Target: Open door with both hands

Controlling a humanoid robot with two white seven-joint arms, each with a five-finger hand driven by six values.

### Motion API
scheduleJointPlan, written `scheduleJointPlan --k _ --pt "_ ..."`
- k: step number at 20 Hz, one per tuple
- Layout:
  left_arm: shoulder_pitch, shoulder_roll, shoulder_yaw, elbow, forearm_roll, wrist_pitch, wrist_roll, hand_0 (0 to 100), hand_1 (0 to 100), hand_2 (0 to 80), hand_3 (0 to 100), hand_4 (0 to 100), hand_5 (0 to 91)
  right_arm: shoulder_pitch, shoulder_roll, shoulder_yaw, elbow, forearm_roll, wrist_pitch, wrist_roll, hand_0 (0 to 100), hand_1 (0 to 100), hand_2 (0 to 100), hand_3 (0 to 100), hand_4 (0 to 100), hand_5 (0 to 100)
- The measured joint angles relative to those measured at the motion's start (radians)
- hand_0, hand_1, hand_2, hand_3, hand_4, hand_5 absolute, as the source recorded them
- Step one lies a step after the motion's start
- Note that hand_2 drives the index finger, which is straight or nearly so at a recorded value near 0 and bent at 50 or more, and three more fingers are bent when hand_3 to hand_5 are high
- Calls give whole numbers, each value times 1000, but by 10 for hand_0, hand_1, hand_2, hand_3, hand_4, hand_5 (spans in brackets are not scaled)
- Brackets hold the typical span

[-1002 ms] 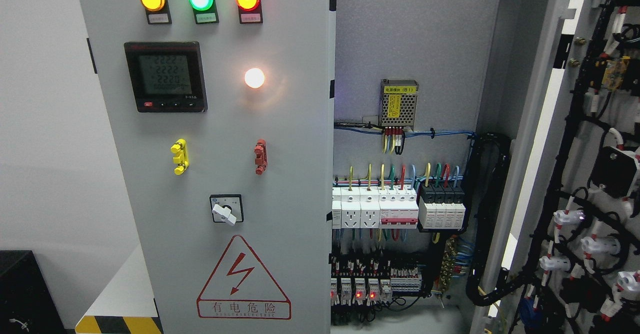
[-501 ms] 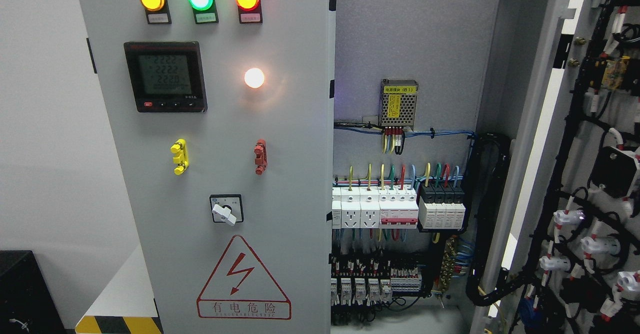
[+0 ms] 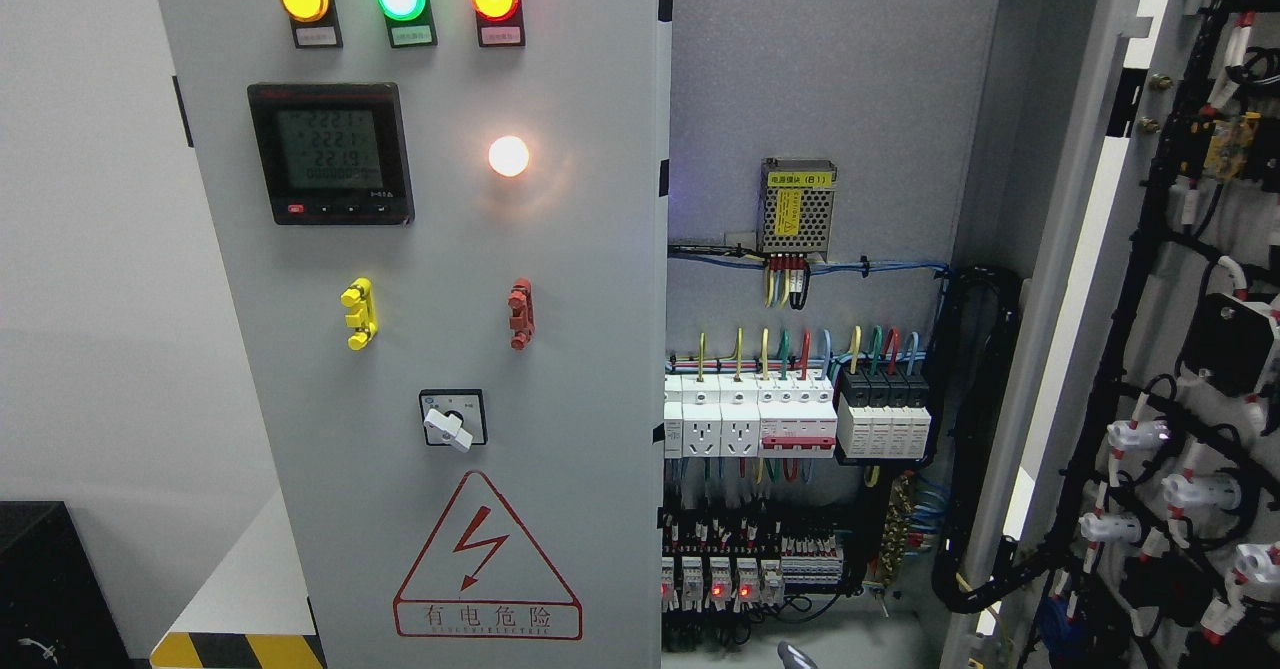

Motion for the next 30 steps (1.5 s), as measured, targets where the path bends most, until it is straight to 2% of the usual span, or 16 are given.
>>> scheduleJointPlan --k 4,9,12,21,30 --pt "0 0 0 0 0 0 0 0 0 0 0 0 0 -81 17 0 -1 -9 20 0 0 0 0 0 0 0" --pt "0 0 0 0 0 0 0 0 0 0 0 0 0 -165 58 1 4 -56 150 -1 0 0 0 0 0 0" --pt "0 0 0 0 0 -1 0 0 0 0 0 0 0 -219 83 1 6 -74 198 -1 0 0 0 0 0 0" --pt "0 0 -1 0 0 -1 0 0 0 0 0 0 0 -387 132 -17 65 -93 263 -1 0 0 0 0 0 0" --pt "0 0 -1 -1 0 -1 0 0 0 0 0 0 0 -535 153 -38 180 -97 315 -1 0 0 0 0 0 0"
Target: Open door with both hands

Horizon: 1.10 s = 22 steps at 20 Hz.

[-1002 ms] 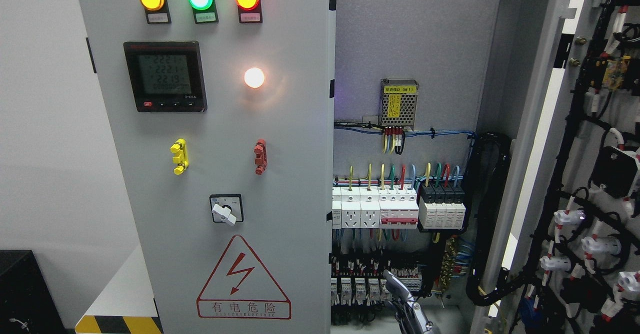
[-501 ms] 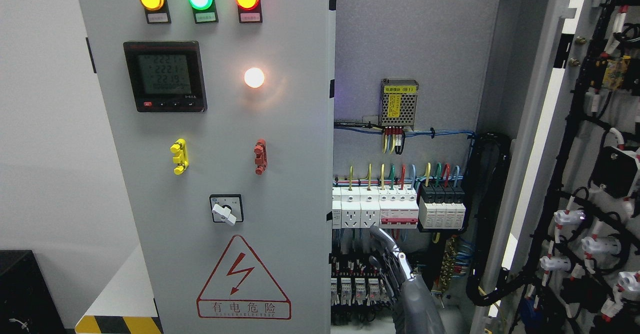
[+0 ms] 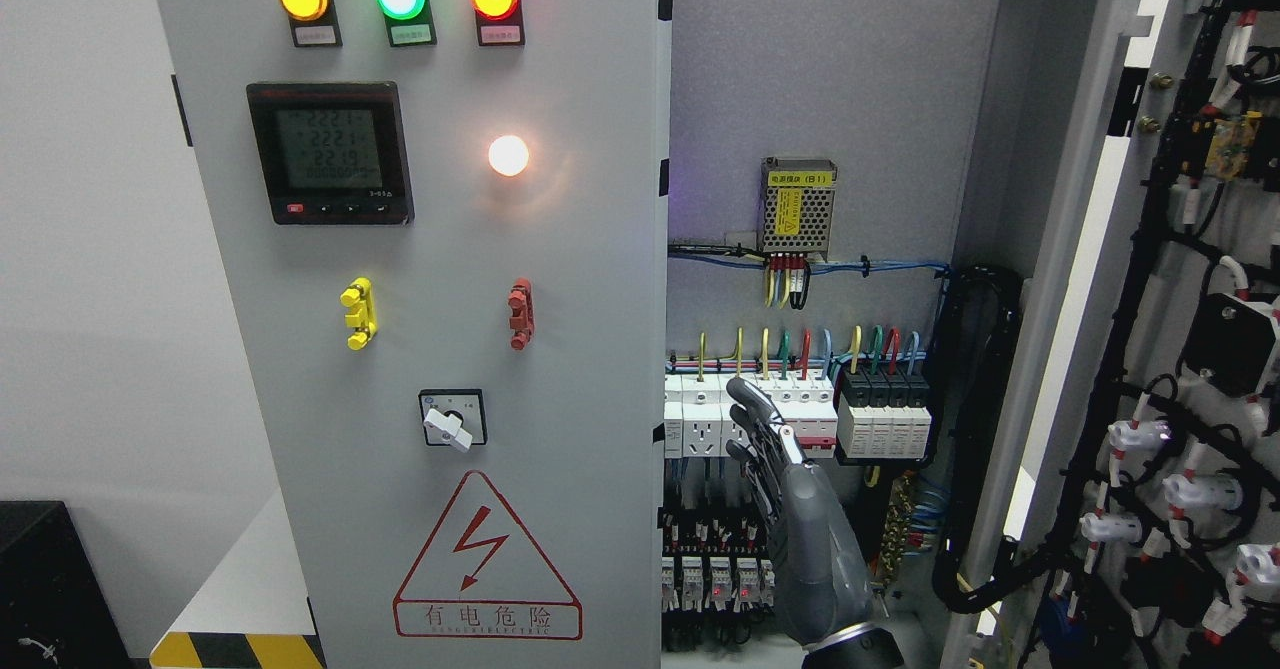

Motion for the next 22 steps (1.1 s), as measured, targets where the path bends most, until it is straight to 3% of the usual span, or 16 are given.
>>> scheduleJointPlan --k 14,22 --pt "0 0 0 -1 0 0 0 0 0 0 0 0 0 -166 5 -25 190 -1 36 2 0 0 0 0 0 0" --pt "0 0 1 -2 0 0 -4 0 0 0 0 0 0 -212 2 -37 260 -20 39 10 0 0 0 0 0 0"
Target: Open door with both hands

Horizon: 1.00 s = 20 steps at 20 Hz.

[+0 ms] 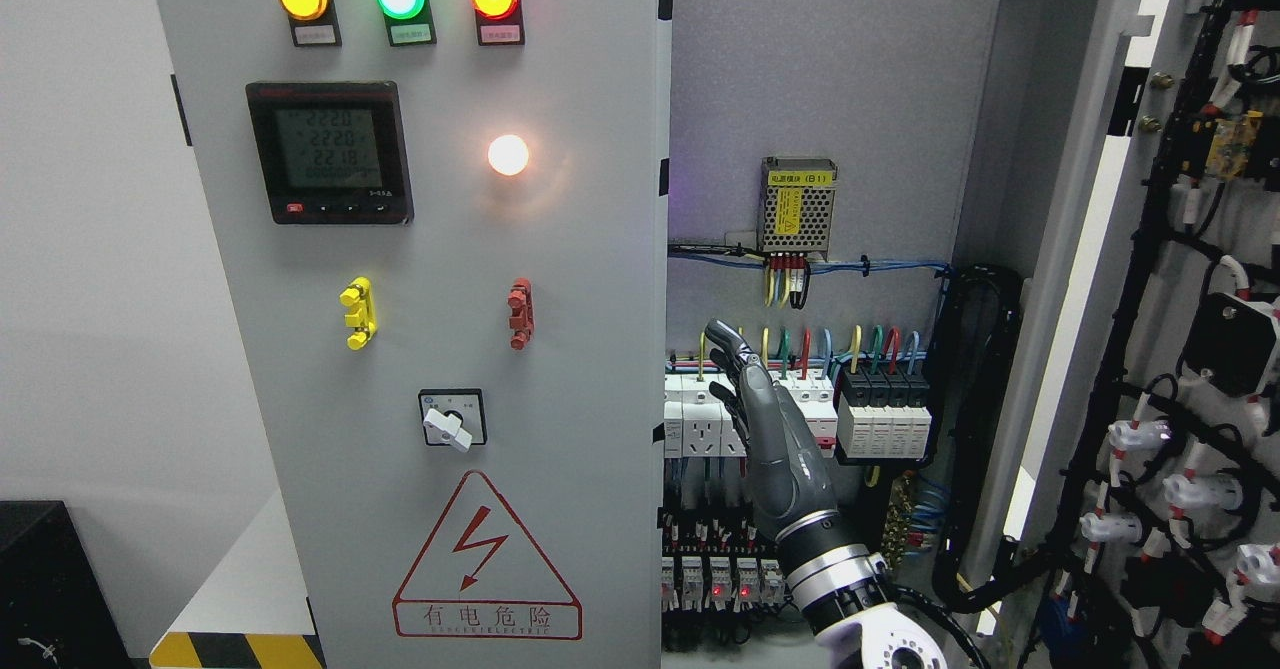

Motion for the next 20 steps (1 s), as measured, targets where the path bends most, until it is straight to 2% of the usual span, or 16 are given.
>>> scheduleJointPlan --k 4,10,20 --pt "0 0 0 0 0 0 0 0 0 0 0 0 0 -12 -3 -4 20 -29 7 0 0 0 0 0 0 0" --pt "0 0 1 -1 0 0 -2 0 0 0 0 0 0 -27 -13 -7 39 -51 54 0 0 0 0 0 0 0" --pt "0 0 1 -1 0 0 -2 0 0 0 0 0 0 -48 -29 -14 46 -92 67 2 0 0 0 0 0 0"
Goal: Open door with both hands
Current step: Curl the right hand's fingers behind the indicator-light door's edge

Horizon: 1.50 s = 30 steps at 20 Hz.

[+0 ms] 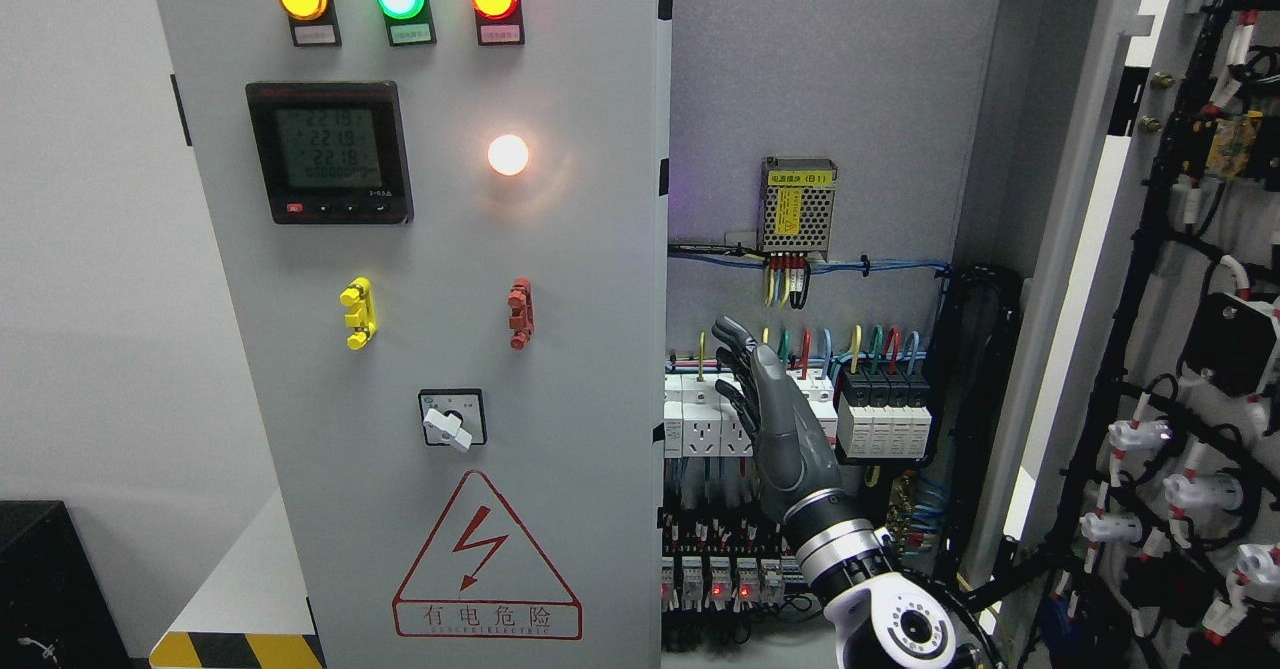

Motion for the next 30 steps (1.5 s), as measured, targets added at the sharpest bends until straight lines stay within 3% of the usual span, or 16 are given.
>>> scheduleJointPlan --k 10,16,23,30 --pt "0 0 0 -1 0 0 0 0 0 0 0 0 0 -5 -16 5 -8 -46 27 2 0 0 0 0 0 0" --pt "0 0 0 -1 0 0 0 0 0 0 0 0 0 -17 -21 11 -11 -52 54 63 0 0 0 0 0 0" --pt "0 0 0 -1 0 0 -1 0 0 0 0 0 0 -39 -22 14 -5 -64 64 79 0 0 0 0 0 0" --pt "0 0 0 -1 0 0 -2 0 0 0 0 0 0 -51 -24 13 2 -123 126 80 0 0 0 0 0 0"
